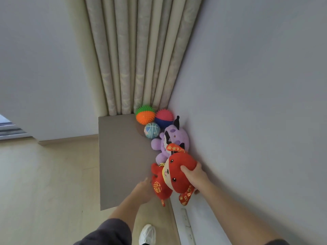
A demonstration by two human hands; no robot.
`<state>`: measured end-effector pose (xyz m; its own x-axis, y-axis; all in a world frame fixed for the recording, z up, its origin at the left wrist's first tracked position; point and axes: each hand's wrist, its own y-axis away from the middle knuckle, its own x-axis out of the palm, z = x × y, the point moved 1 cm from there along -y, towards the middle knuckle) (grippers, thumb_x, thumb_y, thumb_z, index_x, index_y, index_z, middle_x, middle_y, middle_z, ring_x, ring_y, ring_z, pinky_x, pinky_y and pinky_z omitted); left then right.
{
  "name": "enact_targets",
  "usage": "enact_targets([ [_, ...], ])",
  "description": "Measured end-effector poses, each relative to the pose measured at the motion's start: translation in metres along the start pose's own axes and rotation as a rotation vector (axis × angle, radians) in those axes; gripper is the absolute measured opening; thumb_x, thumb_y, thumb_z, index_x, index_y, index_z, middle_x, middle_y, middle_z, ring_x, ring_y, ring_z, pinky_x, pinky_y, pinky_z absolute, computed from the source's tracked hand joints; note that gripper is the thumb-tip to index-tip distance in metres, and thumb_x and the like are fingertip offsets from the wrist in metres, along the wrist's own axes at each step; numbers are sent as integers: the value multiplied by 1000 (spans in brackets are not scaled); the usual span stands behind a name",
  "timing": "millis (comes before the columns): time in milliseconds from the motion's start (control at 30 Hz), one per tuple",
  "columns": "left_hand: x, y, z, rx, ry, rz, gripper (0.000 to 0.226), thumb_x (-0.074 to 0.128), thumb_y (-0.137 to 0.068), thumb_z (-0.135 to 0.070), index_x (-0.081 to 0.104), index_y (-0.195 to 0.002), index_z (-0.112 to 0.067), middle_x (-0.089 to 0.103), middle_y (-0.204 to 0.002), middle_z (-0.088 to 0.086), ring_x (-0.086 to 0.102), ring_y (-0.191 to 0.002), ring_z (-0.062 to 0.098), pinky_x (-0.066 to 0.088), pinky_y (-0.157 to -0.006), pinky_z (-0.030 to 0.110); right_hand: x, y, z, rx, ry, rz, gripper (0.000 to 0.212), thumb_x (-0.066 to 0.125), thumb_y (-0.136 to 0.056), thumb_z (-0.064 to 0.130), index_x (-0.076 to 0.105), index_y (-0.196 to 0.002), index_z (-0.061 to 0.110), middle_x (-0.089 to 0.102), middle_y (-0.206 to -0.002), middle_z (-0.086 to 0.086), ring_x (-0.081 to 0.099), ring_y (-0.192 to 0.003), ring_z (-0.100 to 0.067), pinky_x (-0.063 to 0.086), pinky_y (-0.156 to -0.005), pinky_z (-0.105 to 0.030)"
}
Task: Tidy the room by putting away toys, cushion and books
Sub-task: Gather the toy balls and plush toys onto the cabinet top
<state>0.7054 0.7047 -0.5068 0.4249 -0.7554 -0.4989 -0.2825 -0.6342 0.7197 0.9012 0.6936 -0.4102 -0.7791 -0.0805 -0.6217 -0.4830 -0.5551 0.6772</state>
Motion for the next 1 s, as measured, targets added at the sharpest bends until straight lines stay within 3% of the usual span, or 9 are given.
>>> enact_targets([
  [100,11,1,-12,94,15,29,66,57,-89,-28,24,-146,-21,49,-136,7,55,-115,22,46,-94,29,-10,1,5,-114,476,-132,75,41,-91,63,28,-143,11,57,-129,-13,60,-111,-32,53,-89,-42],
  [233,18,7,-49,149,154,115,80,54,-91,-21,1,-151,-31,52,-125,12,56,-97,21,49,-80,27,-18,4,10,-250,699,-252,67,38,-96,56,23,-148,16,53,-132,-12,56,-115,-29,52,-90,-40],
  [367,29,1,-62,156,287,85,92,58,-90,-40,-13,-147,-41,54,-113,5,58,-87,18,49,-70,27,-11,6,10,-327,656,-118,85,54,-84,62,10,-151,33,38,-137,-11,51,-120,-31,47,-91,-41],
  [433,37,-3,-63,172,348,83,96,61,-80,-52,-13,-143,-51,54,-123,6,61,-92,16,55,-77,30,-12,0,6,-281,585,-69,96,65,-75,60,8,-148,36,36,-138,-10,48,-123,-32,47,-95,-45],
  [500,43,-14,-65,159,392,66,102,61,-69,-60,-13,-139,-58,48,-134,14,63,-99,22,57,-84,35,-15,-8,5,-301,560,-124,90,68,-75,53,14,-145,37,38,-136,-9,47,-123,-32,48,-97,-49],
  [567,44,-28,-67,137,445,44,105,65,-71,-54,-12,-142,-56,39,-142,17,61,-104,25,58,-80,31,-18,-13,8,-342,530,-171,84,69,-77,48,19,-144,37,39,-135,-8,48,-122,-31,49,-96,-48],
  [633,34,-30,-76,129,432,22,103,65,-74,-49,-10,-145,-50,33,-147,17,56,-113,29,56,-87,35,-21,-17,11,-374,480,-195,82,70,-76,45,23,-143,37,40,-134,-7,51,-120,-30,51,-94,-45],
  [767,27,-37,-75,127,367,24,97,63,-81,-47,-11,-143,-52,39,-140,14,58,-108,27,52,-92,40,-21,-25,12,-406,418,-191,81,71,-77,44,25,-144,35,41,-136,-8,52,-119,-29,51,-93,-41],
  [1000,26,-38,-75,123,321,-18,93,59,-88,-42,-12,-147,-45,33,-144,16,59,-106,28,53,-91,38,-18,-29,11,-416,472,-194,84,67,-80,50,19,-147,33,38,-140,-9,49,-123,-30,51,-94,-42],
])
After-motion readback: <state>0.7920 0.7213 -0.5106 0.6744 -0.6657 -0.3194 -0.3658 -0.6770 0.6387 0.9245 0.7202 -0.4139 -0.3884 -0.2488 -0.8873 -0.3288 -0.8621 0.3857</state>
